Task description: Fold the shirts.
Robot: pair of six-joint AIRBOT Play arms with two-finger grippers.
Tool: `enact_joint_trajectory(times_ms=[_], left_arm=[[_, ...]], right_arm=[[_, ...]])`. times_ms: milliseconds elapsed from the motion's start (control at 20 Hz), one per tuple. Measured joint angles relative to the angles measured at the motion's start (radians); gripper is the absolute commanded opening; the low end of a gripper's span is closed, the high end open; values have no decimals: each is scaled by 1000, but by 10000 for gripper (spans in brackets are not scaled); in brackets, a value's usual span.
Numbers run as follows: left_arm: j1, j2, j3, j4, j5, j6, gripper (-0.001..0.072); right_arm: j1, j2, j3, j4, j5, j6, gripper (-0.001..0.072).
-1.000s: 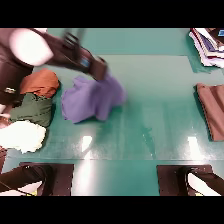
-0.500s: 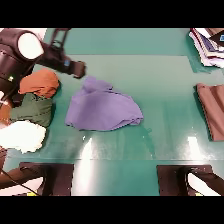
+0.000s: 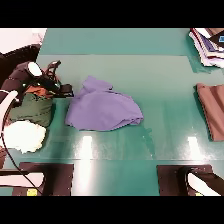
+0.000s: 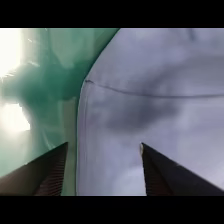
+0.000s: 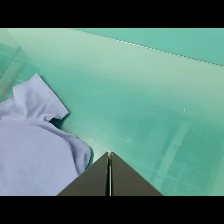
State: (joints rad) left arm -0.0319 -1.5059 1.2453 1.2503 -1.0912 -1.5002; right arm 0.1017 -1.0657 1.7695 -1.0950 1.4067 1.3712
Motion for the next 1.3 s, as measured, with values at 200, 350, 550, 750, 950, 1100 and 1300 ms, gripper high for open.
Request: enact_joint_trajectory(times_ms=[200,350,550,750,950,1100,1300], left_arm=[[10,-60,-16,-67,49,23,539],[15,-82,-18,-103,63,32,177],[15,-91,7,-130,51,47,24],[16,-47,102,-127,14,63,25],[18,15,200,-124,3,84,25],[18,38,232,-123,-3,89,25],[18,49,247,-124,-17,92,25]], right_arm=[[0,0,0,1,0,0,13],[0,0,0,1,3,0,13],[0,-8,-1,1,21,0,13],[0,-59,-56,-3,104,15,15],[8,-117,-307,20,102,33,533],[51,-190,-540,116,-5,26,532],[158,-334,-693,293,-177,-50,532]])
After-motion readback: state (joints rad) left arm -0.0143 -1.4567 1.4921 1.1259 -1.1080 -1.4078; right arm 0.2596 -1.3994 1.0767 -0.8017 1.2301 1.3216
